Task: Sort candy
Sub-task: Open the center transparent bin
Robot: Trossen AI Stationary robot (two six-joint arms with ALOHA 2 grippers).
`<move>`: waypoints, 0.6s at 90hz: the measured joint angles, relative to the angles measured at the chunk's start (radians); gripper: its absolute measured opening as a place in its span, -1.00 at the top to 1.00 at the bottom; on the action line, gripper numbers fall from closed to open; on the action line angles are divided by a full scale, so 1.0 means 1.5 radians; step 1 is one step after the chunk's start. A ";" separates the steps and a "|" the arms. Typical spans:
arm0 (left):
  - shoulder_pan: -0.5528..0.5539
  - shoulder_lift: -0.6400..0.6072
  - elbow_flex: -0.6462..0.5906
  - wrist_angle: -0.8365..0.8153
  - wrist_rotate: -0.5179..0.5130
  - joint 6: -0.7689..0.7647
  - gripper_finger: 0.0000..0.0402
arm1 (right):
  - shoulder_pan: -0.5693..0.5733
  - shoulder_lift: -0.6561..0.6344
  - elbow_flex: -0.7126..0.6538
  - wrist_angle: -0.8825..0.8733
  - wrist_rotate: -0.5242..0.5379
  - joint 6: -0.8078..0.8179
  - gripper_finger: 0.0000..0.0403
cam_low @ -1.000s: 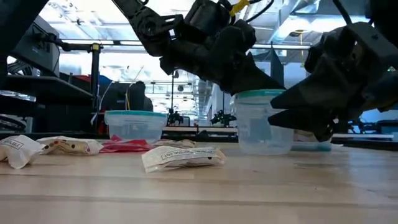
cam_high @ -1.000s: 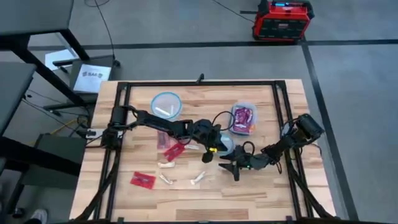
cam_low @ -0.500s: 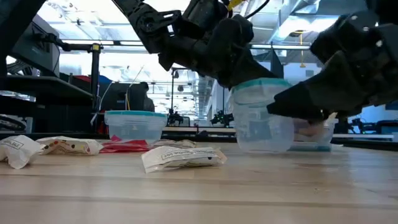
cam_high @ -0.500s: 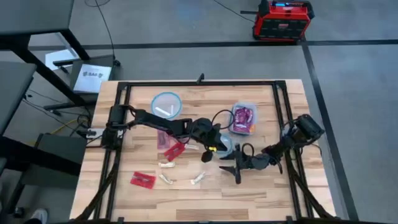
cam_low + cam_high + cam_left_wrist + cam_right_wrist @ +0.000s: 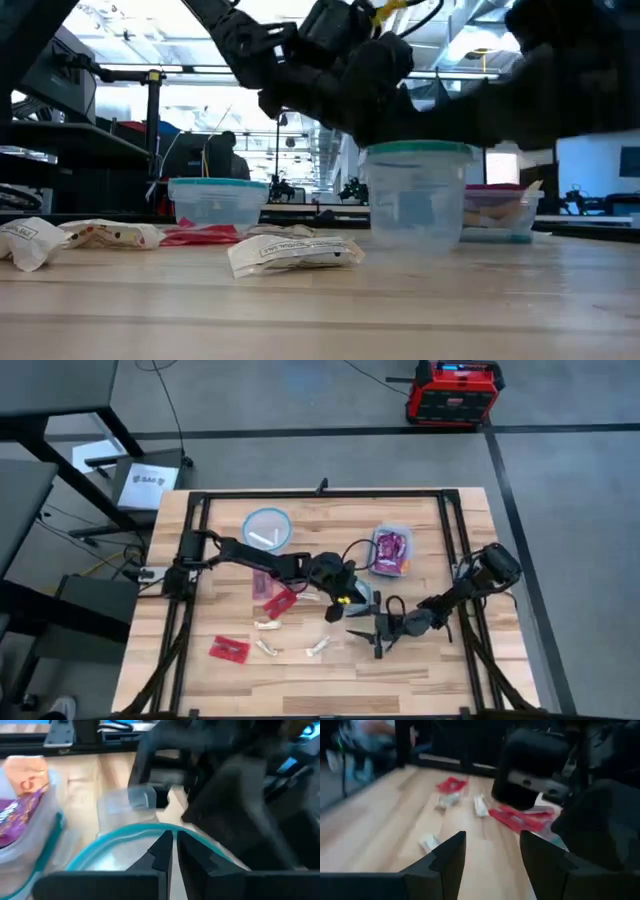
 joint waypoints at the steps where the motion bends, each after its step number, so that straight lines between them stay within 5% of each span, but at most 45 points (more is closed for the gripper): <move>1: 0.000 0.001 0.000 0.000 0.001 -0.001 0.94 | 0.000 0.000 0.000 -0.001 -0.001 0.000 0.13; 37: -0.002 -0.010 0.024 -0.018 0.002 -0.022 0.94 | 0.034 -0.061 -0.002 0.041 0.003 0.092 0.13; 54: -0.003 -0.016 0.025 -0.021 0.002 -0.025 0.94 | 0.086 -0.185 -0.002 -0.202 0.000 0.291 0.13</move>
